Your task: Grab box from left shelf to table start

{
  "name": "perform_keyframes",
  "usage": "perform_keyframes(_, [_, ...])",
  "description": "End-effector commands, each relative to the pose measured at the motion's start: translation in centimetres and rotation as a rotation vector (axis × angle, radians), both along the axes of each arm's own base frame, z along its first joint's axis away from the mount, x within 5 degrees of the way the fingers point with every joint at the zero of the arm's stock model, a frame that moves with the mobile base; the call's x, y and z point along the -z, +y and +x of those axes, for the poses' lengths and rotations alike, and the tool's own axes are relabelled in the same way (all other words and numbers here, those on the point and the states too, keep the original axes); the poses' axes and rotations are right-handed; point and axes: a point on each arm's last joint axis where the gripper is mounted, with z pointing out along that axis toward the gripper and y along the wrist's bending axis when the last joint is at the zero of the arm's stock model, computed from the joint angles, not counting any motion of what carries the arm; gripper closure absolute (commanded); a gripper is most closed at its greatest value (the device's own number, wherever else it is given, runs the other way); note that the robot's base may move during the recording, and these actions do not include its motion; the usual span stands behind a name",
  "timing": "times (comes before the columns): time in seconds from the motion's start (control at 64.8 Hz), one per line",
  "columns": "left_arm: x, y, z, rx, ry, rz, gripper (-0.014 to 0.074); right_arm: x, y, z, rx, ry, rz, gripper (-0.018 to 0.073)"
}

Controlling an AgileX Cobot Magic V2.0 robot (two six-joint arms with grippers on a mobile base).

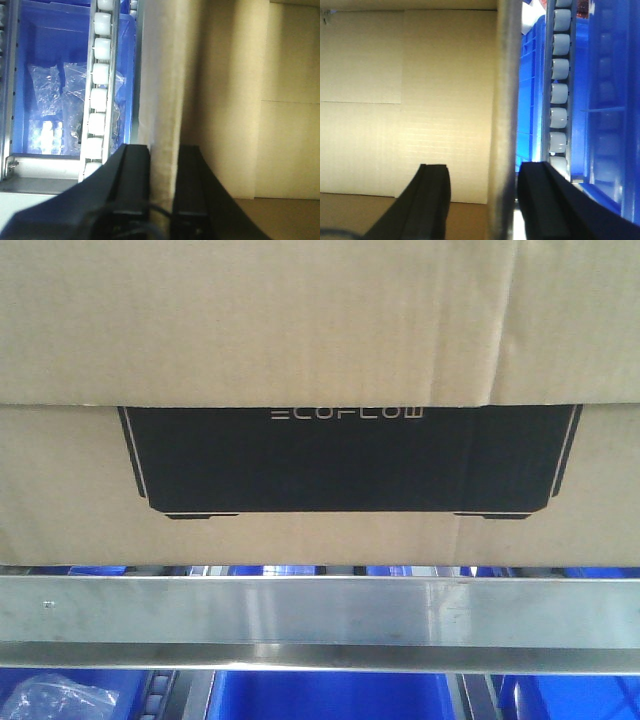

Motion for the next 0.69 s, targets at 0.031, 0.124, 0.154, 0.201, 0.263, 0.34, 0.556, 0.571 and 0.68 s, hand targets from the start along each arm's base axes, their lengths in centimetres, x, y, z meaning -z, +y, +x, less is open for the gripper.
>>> perform_keyframes(0.031, [-2.10, 0.10, -0.56, 0.000, -0.100, -0.047, 0.0699, -1.77, 0.10, 0.02, 0.019, -0.104, 0.019, 0.0135])
perform_keyframes(0.124, [-2.10, 0.10, -0.56, 0.000, -0.100, -0.047, 0.0699, -1.63, 0.10, 0.17, 0.019, -0.099, 0.020, 0.0135])
perform_keyframes(0.154, [-2.10, 0.10, -0.56, 0.000, -0.100, -0.047, 0.0699, -1.63, 0.10, 0.17, 0.019, -0.099, 0.020, 0.0135])
perform_keyframes(0.201, [-2.10, 0.10, -0.56, 0.000, -0.100, -0.047, 0.0699, -1.64, 0.10, 0.20, 0.020, -0.101, 0.020, 0.0135])
perform_keyframes(0.263, [-2.10, 0.10, -0.56, 0.000, -0.100, -0.047, 0.0699, -1.65, 0.10, 0.21, 0.020, -0.103, 0.020, 0.0135])
perform_keyframes(0.34, [-2.10, 0.10, -0.56, 0.000, -0.100, -0.047, 0.0699, -1.64, 0.10, 0.24, 0.020, -0.103, 0.020, 0.0135])
perform_keyframes(0.556, [-2.10, 0.10, -0.56, 0.000, -0.100, -0.047, 0.0699, -1.64, 0.10, 0.24, 0.020, -0.103, 0.020, 0.0235])
perform_keyframes(0.571, [-2.10, 0.10, -0.56, 0.000, -0.100, -0.047, 0.0699, -1.64, 0.10, 0.24, 0.020, -0.103, 0.020, 0.0261])
perform_keyframes(0.68, [-2.10, 0.10, -0.56, 0.000, -0.100, -0.047, 0.0699, -1.64, 0.10, 0.24, 0.020, -0.103, 0.020, 0.0398])
